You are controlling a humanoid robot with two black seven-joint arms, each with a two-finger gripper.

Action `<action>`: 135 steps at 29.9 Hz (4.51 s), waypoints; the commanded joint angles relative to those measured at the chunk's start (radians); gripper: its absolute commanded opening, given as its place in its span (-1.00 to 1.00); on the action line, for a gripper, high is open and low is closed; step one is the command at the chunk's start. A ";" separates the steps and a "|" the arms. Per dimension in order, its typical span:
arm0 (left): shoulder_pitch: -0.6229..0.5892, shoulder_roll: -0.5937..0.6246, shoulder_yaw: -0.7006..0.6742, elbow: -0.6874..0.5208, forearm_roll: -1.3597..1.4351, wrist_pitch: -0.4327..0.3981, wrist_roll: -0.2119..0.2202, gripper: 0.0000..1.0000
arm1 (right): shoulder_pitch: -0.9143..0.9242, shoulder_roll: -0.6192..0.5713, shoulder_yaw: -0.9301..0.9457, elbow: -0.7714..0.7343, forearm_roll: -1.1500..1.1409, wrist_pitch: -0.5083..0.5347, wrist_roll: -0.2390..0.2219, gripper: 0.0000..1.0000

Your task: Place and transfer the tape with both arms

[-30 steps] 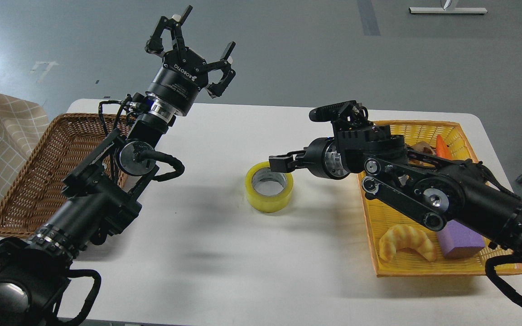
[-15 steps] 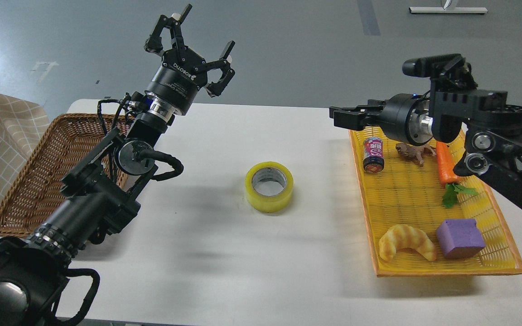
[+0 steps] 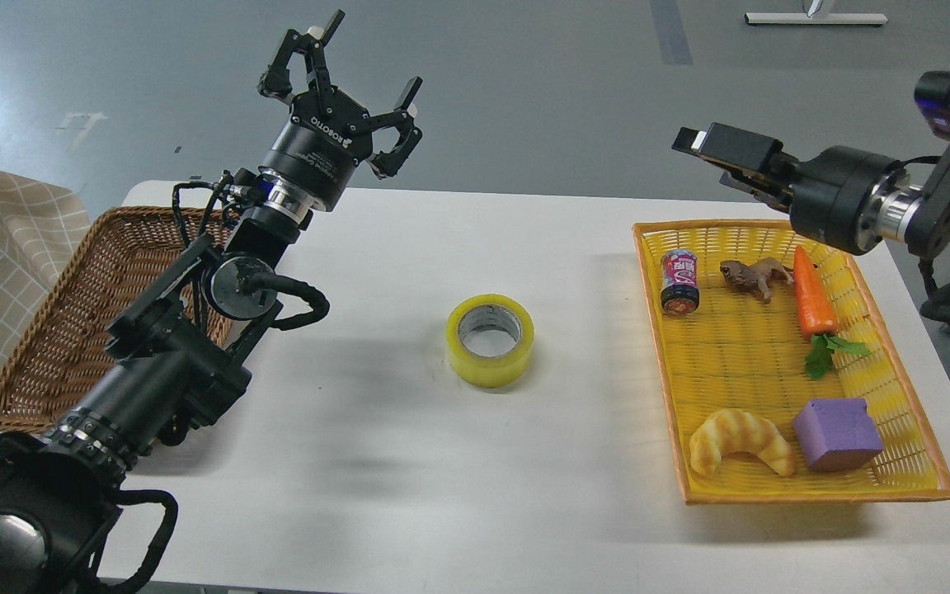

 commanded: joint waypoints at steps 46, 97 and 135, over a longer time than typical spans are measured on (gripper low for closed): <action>-0.020 0.010 0.000 -0.002 0.017 0.000 -0.003 0.97 | -0.046 0.623 0.364 -0.443 0.807 0.000 -0.069 1.00; -0.034 0.221 0.138 -0.249 0.770 0.110 -0.017 0.97 | -0.167 0.574 0.398 -0.426 0.815 0.000 -0.070 1.00; -0.079 0.396 0.411 -0.444 1.376 0.116 0.156 0.96 | -0.252 0.534 0.470 -0.418 0.842 0.000 -0.069 1.00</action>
